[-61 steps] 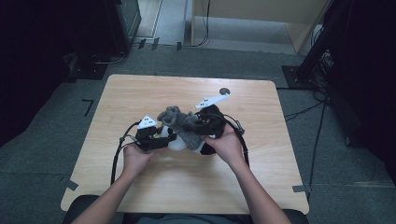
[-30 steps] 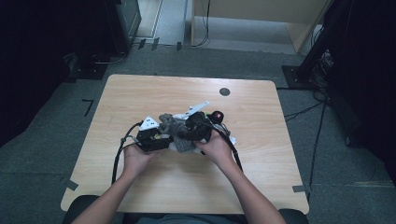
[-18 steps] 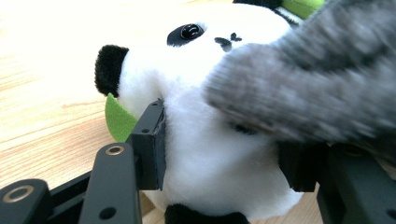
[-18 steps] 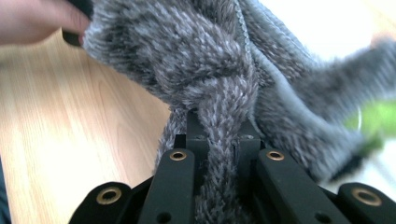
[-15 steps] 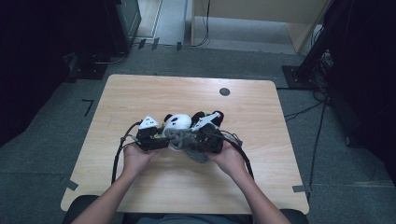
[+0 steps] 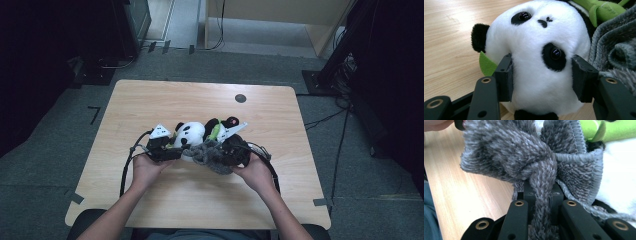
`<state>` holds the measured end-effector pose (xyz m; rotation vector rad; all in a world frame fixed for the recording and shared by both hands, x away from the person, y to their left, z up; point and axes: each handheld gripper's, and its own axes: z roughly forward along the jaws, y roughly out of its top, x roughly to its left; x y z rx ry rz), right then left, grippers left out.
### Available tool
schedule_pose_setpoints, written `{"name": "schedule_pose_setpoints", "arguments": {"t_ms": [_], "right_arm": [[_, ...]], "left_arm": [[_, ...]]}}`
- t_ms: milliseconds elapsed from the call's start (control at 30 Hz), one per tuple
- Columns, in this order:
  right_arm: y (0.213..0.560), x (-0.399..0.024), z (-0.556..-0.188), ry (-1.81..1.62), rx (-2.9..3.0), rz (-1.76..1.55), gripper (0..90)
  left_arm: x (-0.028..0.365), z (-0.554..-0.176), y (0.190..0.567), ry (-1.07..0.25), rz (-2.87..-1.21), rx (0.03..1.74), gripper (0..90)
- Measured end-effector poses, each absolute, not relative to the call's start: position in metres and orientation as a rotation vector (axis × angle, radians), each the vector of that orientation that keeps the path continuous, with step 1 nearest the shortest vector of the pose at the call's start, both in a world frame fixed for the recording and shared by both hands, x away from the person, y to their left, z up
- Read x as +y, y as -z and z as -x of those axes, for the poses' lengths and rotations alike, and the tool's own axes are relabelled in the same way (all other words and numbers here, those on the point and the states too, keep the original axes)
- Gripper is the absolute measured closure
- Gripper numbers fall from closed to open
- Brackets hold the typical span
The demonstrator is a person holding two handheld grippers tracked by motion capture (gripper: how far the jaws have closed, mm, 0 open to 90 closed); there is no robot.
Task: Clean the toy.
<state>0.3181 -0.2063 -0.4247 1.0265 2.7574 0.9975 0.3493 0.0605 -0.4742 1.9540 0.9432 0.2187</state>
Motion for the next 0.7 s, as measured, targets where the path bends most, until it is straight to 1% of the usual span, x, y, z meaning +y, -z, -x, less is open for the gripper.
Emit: {"name": "schedule_pose_setpoints", "arguments": {"t_ms": [233,467,700], "right_arm": [[0.415,-0.213,-0.312,-1.063,2.749,-1.018,82.3],[0.386,-0.217,-0.309,-1.185,2.656,-0.982,82.2],[0.358,-0.242,-0.313,-1.279,2.529,-1.012,82.1]], "left_arm": [[0.06,-0.35,0.474,-0.217,-1.95,0.945,44.6],[0.06,-0.349,0.474,-0.218,-1.954,0.946,44.6],[0.06,-0.349,0.474,-0.222,-1.956,0.941,44.4]]}}
